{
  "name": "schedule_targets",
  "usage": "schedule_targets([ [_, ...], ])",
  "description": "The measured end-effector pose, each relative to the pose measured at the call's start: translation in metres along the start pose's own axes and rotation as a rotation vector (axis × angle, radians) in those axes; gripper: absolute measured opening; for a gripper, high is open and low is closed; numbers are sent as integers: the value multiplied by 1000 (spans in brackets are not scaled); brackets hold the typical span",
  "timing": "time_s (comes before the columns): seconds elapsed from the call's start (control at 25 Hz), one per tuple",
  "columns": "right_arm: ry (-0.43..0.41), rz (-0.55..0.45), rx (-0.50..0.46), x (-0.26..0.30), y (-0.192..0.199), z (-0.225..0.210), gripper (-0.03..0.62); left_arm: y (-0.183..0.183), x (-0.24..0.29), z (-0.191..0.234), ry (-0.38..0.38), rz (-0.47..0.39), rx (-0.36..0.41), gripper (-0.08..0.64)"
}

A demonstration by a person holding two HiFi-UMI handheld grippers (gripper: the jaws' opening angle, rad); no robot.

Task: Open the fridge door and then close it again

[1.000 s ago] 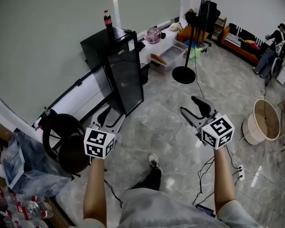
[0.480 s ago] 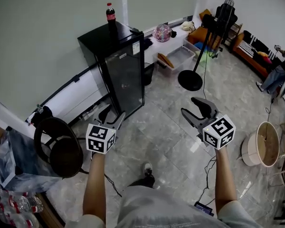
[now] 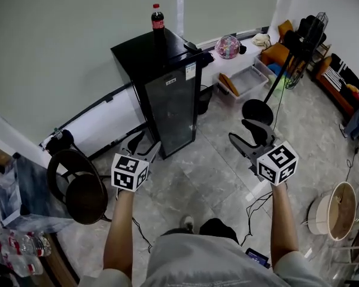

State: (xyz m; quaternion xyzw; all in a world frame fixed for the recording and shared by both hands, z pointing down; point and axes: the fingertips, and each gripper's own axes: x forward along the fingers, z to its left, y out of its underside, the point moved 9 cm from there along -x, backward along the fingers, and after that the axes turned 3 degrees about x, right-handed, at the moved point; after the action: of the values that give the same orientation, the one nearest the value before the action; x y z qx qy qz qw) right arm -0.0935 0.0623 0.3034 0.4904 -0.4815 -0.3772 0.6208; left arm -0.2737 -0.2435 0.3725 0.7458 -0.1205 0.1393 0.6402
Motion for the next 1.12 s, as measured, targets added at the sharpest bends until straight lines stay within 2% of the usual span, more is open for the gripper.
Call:
schedule_targets([
  [0.16,-76,-2,-17,45,-11,-27,235,2,18,17,-55,19,-27,229],
  [0.52,-339,34,-108,190,-40,-115,212,16,80,63,-228,114,-140,229],
  [0.8,-555,77,-256,307,-72,-154,206,33,138,103,-347,159,-240,229],
  [1.12,-784,118,-515,416,-86,-144,213,64,186,141,-426,218,-346,229],
])
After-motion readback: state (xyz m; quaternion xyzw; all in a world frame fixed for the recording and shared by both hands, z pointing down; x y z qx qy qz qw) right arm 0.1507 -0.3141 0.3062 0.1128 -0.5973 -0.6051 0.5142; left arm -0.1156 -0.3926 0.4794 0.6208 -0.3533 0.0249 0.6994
